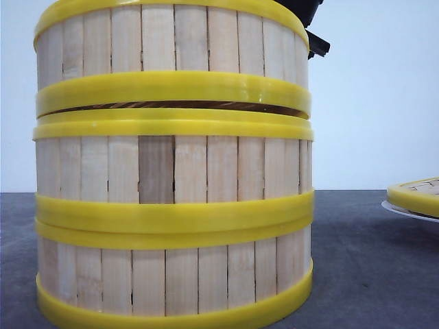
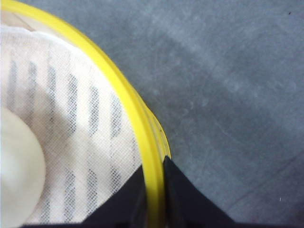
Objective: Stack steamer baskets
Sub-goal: 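Lower the basket onto the stack top and open the right gripper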
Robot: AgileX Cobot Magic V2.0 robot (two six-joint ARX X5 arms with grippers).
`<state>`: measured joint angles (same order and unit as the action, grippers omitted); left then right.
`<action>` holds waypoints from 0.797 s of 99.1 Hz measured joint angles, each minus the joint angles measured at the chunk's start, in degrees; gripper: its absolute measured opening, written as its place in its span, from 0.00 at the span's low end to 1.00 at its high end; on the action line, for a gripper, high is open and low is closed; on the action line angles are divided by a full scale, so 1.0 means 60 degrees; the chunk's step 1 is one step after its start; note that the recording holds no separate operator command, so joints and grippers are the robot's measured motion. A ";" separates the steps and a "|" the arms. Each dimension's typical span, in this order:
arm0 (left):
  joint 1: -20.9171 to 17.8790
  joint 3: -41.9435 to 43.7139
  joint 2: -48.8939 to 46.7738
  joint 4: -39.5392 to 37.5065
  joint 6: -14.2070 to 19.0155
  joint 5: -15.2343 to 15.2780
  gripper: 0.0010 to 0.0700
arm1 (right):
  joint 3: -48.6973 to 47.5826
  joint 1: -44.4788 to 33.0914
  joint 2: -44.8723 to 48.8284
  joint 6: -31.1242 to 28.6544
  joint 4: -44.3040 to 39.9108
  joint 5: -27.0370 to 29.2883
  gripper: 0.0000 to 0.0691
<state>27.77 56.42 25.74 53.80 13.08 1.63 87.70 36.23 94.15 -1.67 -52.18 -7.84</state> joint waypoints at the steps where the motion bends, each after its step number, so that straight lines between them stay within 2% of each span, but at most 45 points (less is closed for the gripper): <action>1: 0.0000 0.0000 0.0000 0.0000 0.0000 0.0004 0.61 | 0.0000 0.0000 0.0004 0.0000 -0.0004 -0.0004 0.03; 62: 0.0000 0.0000 0.0000 0.0000 0.0004 0.0004 0.61 | 0.0000 0.0011 0.0029 0.0055 -0.0288 -0.0011 0.04; 68: 0.0000 0.0000 0.0000 0.0000 0.0000 0.0000 0.61 | 0.0000 0.0011 0.0029 0.0066 -0.0339 -0.0080 0.09; 79: 0.0000 0.0000 0.0000 0.0000 0.0000 0.0000 0.61 | 0.0000 0.0011 0.0029 0.0066 -0.0386 -0.0084 0.27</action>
<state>27.77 56.42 25.74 53.80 13.08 1.63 87.70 36.29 94.32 -1.28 -54.50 -8.34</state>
